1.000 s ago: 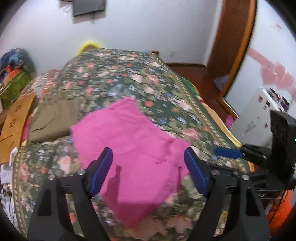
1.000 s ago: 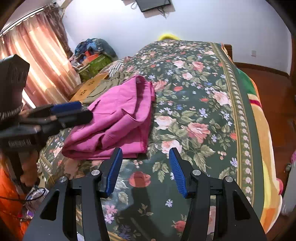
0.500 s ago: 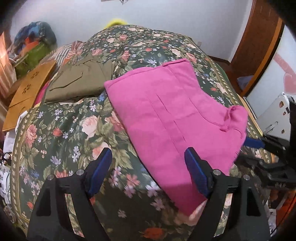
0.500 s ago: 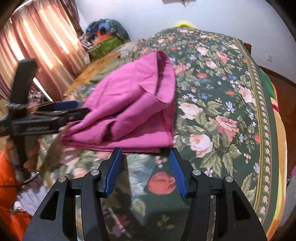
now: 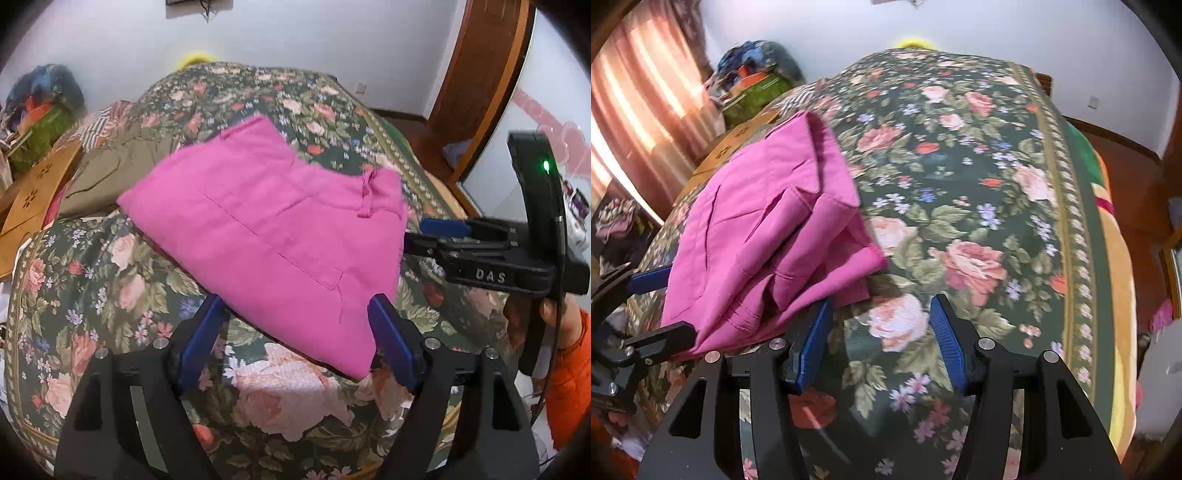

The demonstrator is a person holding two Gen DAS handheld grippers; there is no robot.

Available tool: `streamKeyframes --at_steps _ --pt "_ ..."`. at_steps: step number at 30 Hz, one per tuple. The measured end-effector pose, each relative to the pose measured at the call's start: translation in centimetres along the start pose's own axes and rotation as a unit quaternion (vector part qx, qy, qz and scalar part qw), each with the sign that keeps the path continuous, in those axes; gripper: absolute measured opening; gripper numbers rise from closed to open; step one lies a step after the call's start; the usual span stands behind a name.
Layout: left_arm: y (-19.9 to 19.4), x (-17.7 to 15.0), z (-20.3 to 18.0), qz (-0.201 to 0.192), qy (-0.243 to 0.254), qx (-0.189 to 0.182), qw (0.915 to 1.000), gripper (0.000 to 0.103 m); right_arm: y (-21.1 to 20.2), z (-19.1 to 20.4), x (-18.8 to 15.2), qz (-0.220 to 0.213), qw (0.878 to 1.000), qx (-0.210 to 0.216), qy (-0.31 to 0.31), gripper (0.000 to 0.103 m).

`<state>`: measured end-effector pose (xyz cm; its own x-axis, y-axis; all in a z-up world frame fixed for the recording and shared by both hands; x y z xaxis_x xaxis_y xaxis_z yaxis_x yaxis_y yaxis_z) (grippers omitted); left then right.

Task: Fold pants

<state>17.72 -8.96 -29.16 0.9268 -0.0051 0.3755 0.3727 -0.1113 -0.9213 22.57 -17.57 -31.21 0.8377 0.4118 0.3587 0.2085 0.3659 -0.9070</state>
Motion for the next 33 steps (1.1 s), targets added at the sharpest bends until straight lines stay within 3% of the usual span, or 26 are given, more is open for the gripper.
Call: streamKeyframes --at_steps 7,11,16,21,26,29,31,33 --pt "-3.7 2.5 5.3 -0.044 -0.024 0.021 0.9985 0.081 -3.6 0.6 -0.8 -0.028 0.999 -0.005 0.015 0.052" --pt "-3.9 5.5 10.2 -0.056 -0.029 0.054 0.9965 0.081 -4.9 2.2 -0.4 -0.047 0.999 0.014 0.024 0.057" --pt "-0.5 8.5 14.2 -0.019 -0.009 0.036 0.9992 0.081 -4.9 4.9 0.3 -0.054 0.997 0.04 0.039 0.068" --pt "3.8 10.3 16.4 0.007 0.019 0.045 0.9988 0.081 -2.5 6.5 0.5 -0.031 0.996 0.045 0.065 0.069" --pt "7.4 11.3 17.4 0.037 0.021 0.007 0.9991 0.081 0.1 6.5 0.4 0.003 0.995 0.048 0.088 0.072" --pt "8.9 10.8 17.3 0.059 0.013 -0.036 0.9975 0.066 0.5 5.8 0.5 0.006 0.996 0.045 0.082 0.075" --pt "8.9 10.3 17.0 0.061 0.008 -0.07 0.9957 0.048 0.6 5.5 0.6 0.011 0.996 0.042 0.076 0.075" --pt "8.4 9.9 16.8 0.058 0.007 -0.075 0.9955 0.036 0.6 5.0 0.8 0.016 0.997 0.034 0.067 0.075"
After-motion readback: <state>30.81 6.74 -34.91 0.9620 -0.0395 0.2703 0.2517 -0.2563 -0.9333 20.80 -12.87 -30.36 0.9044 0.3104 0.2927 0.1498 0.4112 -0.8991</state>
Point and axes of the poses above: each gripper's, at about its wrist camera, not at the fingertips, and y roughly the way its jaws point, z to its left, x to its top, the point moved 9 cm from there along y, roughly the way its jaws point, and after that the axes turned 13 degrees about z, right-handed, at the moved point
